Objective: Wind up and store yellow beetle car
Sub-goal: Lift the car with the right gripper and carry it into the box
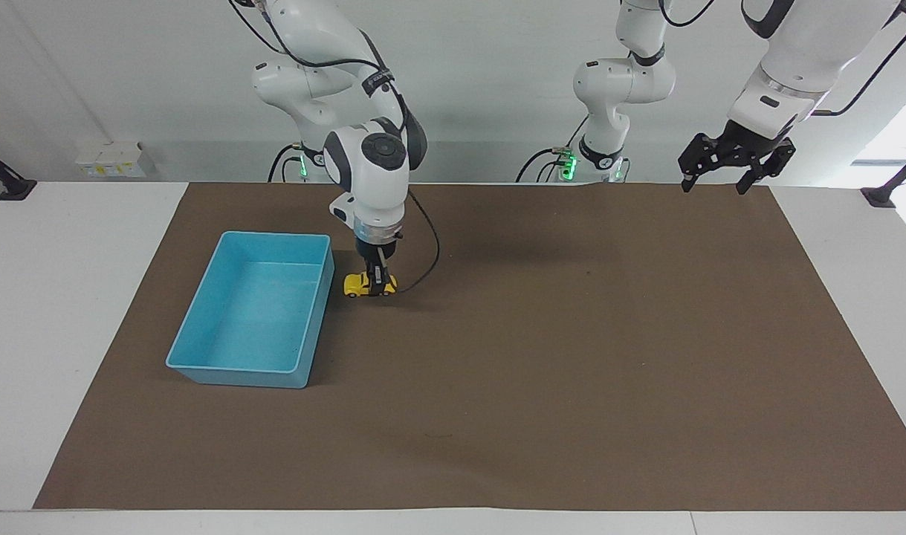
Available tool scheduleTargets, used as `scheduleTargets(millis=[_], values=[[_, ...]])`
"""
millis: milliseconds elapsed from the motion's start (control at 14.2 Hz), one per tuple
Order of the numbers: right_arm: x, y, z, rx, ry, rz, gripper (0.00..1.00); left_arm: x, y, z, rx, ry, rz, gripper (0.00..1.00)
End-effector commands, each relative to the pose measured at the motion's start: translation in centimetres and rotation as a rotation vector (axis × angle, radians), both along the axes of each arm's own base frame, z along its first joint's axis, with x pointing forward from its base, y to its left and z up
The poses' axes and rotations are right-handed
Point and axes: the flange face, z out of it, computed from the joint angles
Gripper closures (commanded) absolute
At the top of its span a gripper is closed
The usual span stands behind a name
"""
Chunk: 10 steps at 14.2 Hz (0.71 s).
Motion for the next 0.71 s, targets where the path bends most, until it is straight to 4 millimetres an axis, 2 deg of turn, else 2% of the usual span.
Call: scheduleTargets(millis=[0,212,635], values=[[0.3,-0.6,2.9,-0.017,-0.013,0.045,1.0,-0.6,0.1,0.4,-0.002,0.005,0.001,0.0],[0.6,-1.9,4.5,-0.01,-0.008,0.154,1.0,-0.6,0.1,0.4,-0.002,0.005,0.001,0.0],[2.4,-7.8,5.2,0.021,0.044,0.325,1.0,-0.6,0.1,0.4,-0.002,0.005,0.001,0.0]])
